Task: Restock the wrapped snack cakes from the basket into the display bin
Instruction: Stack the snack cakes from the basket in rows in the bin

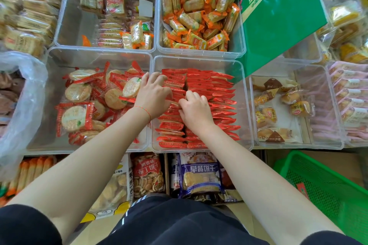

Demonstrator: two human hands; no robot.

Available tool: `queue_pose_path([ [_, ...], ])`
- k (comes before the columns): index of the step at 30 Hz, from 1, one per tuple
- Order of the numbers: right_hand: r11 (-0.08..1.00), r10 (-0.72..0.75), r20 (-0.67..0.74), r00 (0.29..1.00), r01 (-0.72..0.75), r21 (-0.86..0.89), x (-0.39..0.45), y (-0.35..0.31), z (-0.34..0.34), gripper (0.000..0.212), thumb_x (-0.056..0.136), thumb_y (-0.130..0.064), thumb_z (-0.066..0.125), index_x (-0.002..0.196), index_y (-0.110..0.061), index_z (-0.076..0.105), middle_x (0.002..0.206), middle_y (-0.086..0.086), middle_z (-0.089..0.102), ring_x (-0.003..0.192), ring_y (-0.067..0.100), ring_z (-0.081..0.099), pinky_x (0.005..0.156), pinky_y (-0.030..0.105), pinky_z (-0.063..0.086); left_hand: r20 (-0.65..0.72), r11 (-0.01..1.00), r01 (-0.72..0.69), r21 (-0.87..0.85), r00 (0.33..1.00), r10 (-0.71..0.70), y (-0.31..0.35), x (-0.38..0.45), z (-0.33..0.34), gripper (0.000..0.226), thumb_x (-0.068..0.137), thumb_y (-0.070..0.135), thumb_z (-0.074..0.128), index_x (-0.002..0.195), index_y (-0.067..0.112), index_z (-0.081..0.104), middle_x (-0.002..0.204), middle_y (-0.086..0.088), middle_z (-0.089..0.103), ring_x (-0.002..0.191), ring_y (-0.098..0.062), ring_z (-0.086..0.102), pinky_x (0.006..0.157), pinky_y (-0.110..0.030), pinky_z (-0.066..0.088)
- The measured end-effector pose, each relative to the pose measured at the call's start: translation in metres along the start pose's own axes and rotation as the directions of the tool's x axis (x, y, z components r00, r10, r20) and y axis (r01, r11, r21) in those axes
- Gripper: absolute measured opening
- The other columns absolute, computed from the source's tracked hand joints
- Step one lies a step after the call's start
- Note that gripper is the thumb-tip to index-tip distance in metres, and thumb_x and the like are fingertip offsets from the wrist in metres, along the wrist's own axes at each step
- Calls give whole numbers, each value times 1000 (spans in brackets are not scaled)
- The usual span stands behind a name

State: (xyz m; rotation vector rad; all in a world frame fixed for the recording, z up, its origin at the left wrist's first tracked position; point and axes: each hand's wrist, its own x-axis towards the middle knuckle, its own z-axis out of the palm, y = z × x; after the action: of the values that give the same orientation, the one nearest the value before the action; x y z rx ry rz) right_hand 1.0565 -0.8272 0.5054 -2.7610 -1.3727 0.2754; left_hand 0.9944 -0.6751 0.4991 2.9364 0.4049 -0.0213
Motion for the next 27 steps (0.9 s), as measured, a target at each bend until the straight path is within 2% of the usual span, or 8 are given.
queue_pose_path([
  [2,998,-40,-21,999,41,46,-7,-3,0,15,93,-23,58,95,-11,66,99,6,53,95,26,50,79,37,36,10,999,-42,-17,999,42,-4,-8,-2,13,78,37,68,82,28,76,139,-9,49,137,-31,30,116,-52,13],
  [5,997,-76,100,992,75,14,-14,-8,2,27,90,-37,63,99,-12,68,107,6,51,104,26,48,87,41,38,141,997,-37,74,990,27,-1,-21,-1,11,78,40,65,85,35,73,156,-7,29,147,-29,10,117,-58,1],
  [8,997,-45,140,989,52,-50,-16,-16,5,25,91,-33,63,102,-12,67,113,6,49,109,26,46,91,41,36,148,989,18,148,988,-40,5,-26,3,14,83,32,60,89,33,72,160,-7,18,149,-29,-2,116,-59,-3],
  [10,996,-56,144,988,66,-68,-18,-18,6,13,92,-18,58,100,-13,67,111,6,50,106,26,47,89,39,35,140,983,30,181,989,-56,9,-26,4,16,84,29,59,93,30,72,158,-8,24,148,-30,0,116,-59,-3],
  [13,993,-53,137,989,66,-96,-18,-14,3,18,91,-7,52,97,-13,68,107,5,53,104,26,50,87,39,33,175,975,-16,223,984,-23,17,-23,6,22,86,26,57,102,25,72,149,-8,35,145,-31,11,116,-60,-1],
  [20,999,-47,-18,999,47,5,-35,-10,10,15,93,-21,57,89,-9,65,90,7,60,86,28,58,75,38,37,120,971,-4,238,992,-25,12,-28,10,26,84,37,59,102,25,72,146,-7,39,142,-28,18,116,-58,1],
  [24,998,-37,74,997,41,-47,-43,-14,17,30,91,-38,63,95,-9,69,99,8,60,96,27,56,81,39,40,186,976,-14,217,982,-27,14,-24,7,27,86,38,58,106,25,71,149,-8,36,143,-28,16,116,-58,4],
  [27,998,-58,66,996,57,17,-42,-23,18,16,92,-23,61,100,-9,64,104,8,58,100,29,53,82,39,38,197,990,-20,137,980,-7,13,-22,3,19,85,33,59,99,29,73,139,-5,44,138,-28,24,116,-58,6],
])
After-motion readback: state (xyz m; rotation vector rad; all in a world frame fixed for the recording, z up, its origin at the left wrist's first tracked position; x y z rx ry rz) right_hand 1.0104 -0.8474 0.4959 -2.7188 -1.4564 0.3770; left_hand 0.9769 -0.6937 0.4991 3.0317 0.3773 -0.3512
